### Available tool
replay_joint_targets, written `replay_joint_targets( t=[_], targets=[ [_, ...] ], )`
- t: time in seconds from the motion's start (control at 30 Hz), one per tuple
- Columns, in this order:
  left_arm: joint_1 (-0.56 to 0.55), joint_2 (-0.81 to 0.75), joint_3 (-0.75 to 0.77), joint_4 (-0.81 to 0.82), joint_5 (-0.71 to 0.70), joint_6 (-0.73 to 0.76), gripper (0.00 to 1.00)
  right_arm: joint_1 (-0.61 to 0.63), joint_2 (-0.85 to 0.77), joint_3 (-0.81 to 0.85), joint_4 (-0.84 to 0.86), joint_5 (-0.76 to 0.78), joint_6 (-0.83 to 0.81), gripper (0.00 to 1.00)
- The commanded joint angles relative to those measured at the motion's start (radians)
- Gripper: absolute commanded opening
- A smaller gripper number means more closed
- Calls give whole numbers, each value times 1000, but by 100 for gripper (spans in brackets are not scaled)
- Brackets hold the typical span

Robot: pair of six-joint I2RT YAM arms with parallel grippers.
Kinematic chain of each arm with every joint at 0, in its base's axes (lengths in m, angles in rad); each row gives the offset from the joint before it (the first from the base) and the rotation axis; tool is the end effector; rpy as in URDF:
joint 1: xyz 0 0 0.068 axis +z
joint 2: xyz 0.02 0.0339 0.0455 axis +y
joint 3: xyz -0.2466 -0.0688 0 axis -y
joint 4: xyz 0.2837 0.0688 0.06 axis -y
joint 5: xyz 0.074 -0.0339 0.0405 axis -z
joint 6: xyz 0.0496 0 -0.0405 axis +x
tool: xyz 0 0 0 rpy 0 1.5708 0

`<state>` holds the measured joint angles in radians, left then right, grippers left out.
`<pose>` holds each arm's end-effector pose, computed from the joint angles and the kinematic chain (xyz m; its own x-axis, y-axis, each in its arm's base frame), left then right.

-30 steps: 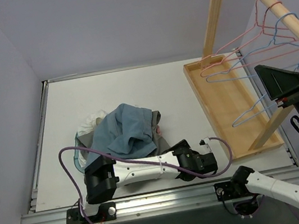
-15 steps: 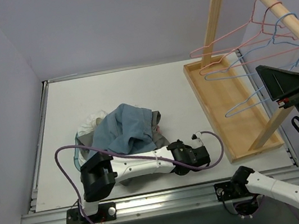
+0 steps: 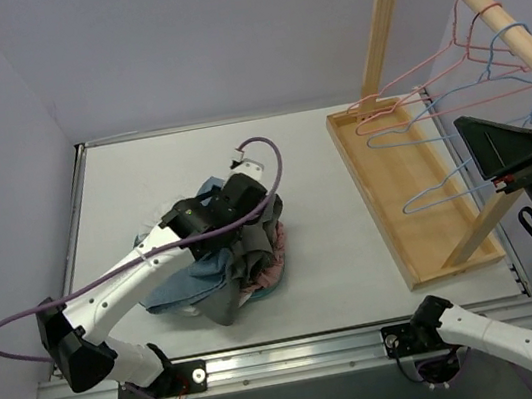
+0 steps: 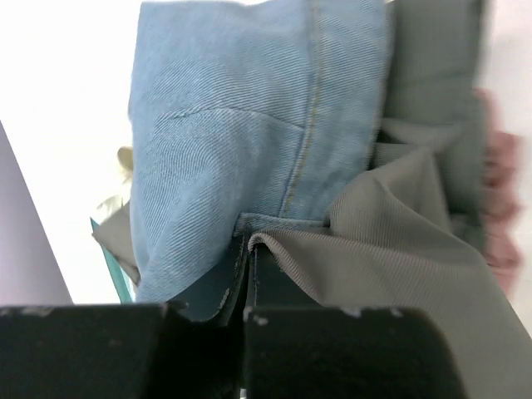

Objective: Remove the skirt from the hanger

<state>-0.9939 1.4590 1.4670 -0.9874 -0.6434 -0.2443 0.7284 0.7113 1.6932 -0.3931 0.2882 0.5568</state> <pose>0.2099 -0.2680 0.3265 -0.5574 0.5018 -0.6614 0.3641 0.8637 0.3484 0.0407 0.0174 0.6112 0.1078 0.7751 -0.6226 -0.6111 0.5456 0.5735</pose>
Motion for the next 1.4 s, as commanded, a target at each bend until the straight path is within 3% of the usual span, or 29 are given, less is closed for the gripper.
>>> replay_joint_targets(
  t=[0.0,0.13,0.33,0.5,0.67,0.8,0.93,0.97,1.03,1.07,1.1,1.13,1.27,1.37],
  targets=[
    [95,-60,-98,48,122,-13,2,9,14,-1,54,-1,5,34],
    [234,-74,-206,139,313,-59,2,9,13,-17,57,-7,8,34],
    [256,-60,-430,402,500,-202,2,9,4,-41,63,-11,18,34],
    [360,-17,-632,669,717,-320,2,11,-6,-72,60,-15,26,34],
    [385,-31,-692,705,778,-326,2,11,-7,-84,37,-6,28,37],
    [386,-129,-648,611,781,-326,2,14,7,-98,30,-11,31,41],
    [388,-264,-582,492,752,-309,21,13,62,-86,8,-52,22,47],
    [388,-322,-573,477,749,-311,35,12,76,-83,-6,-60,17,48],
    [388,-368,-547,419,735,-311,49,14,102,-86,-10,-70,8,55],
    [386,-388,-539,402,731,-311,63,13,108,-93,-12,-70,5,59],
    [386,-420,-524,373,728,-312,94,16,114,-98,-13,-69,2,63],
    [388,-436,-517,360,726,-316,94,16,129,-104,-15,-66,-4,76],
    [388,-483,-484,328,715,-325,94,14,181,-110,-42,-66,-8,100],
    [388,-511,-452,303,693,-325,94,14,221,-99,-76,-55,-17,100]
  ],
)
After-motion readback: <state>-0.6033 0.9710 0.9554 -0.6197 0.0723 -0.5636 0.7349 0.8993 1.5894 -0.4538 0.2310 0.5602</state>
